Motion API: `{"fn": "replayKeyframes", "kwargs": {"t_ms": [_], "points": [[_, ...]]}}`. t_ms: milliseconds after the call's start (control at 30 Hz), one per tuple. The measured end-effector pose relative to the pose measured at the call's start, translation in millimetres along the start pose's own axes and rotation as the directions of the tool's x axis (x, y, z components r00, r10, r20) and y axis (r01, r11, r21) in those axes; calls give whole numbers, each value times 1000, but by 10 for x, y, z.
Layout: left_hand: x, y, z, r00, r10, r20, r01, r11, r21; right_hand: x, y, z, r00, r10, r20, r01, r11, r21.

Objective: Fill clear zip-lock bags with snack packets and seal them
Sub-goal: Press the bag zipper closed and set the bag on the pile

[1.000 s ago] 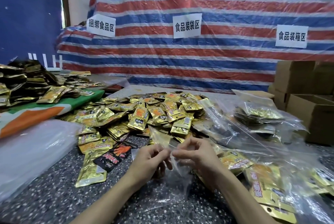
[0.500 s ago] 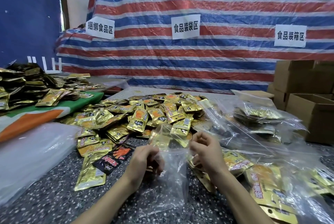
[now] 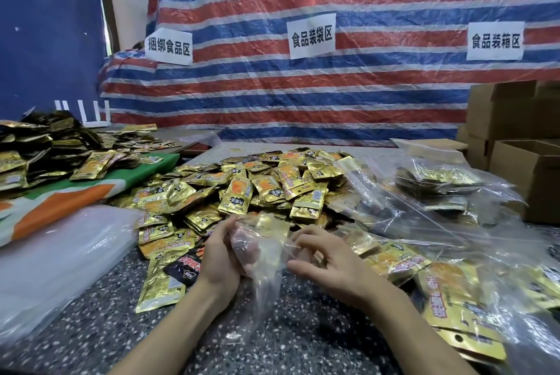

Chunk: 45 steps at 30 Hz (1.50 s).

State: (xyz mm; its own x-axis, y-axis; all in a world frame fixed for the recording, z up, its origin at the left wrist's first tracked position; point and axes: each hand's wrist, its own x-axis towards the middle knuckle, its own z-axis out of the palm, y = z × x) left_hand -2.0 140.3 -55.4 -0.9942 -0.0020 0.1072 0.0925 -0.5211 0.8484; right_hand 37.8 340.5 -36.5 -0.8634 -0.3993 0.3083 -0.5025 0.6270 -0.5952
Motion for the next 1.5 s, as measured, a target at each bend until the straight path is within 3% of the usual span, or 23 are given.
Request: {"fn": "replayKeyframes", "kwargs": {"t_ms": [133,233,300,367,400,433,500,533,567,633,733,800,900,1067,1167,1300,1500], "points": [[20,13,-25,1000,4,-25,-3,1000,11,33,0,0,971,-23,-236,8,998,-64],[11,-13,-36,987,146,69,-159,955,252,55,-2,-2,898,-23,-439,35,999,20],[23,-53,-70,952,299,72,-299,847,440,59,27,-16,826,2,-564,34,998,54],[66,-103,-130,888,459,21,-335,614,714,58,64,-38,768,55,-638,-2,997,83],[75,-118,-152,874,486,17,-261,439,860,53,73,-49,752,78,-654,-16,995,100],[69,-126,-165,895,446,26,-145,234,961,52,71,-55,746,92,-660,-26,994,109],[45,-165,-153,968,252,12,30,-162,986,45,51,-54,749,95,-656,-48,995,89],[35,-184,-138,984,178,3,44,-258,965,41,39,-48,752,88,-653,-55,996,70],[27,-195,-120,989,148,9,33,-277,960,38,27,-43,757,78,-648,-57,997,53],[28,-172,-120,988,157,9,17,-161,987,33,9,-38,765,64,-640,-50,998,40],[11,-80,-144,987,155,-53,18,214,977,31,0,-42,761,61,-646,-43,998,45],[-24,-46,-137,992,115,-56,7,386,922,23,-1,-45,761,56,-647,-26,998,56],[-49,-2,-79,994,96,-49,-11,544,839,11,-25,-36,758,28,-652,33,996,81],[-18,61,-25,994,-14,-112,88,716,693,5,2,-26,728,-5,-686,119,986,119],[32,73,-18,988,-13,-153,124,656,745,12,13,-9,681,26,-732,132,979,158],[24,104,-16,991,-36,-130,127,567,814,36,15,-53,536,157,-830,76,970,232],[-29,142,100,984,-127,-125,176,571,802,23,-9,-79,635,261,-727,-28,948,316]]}}
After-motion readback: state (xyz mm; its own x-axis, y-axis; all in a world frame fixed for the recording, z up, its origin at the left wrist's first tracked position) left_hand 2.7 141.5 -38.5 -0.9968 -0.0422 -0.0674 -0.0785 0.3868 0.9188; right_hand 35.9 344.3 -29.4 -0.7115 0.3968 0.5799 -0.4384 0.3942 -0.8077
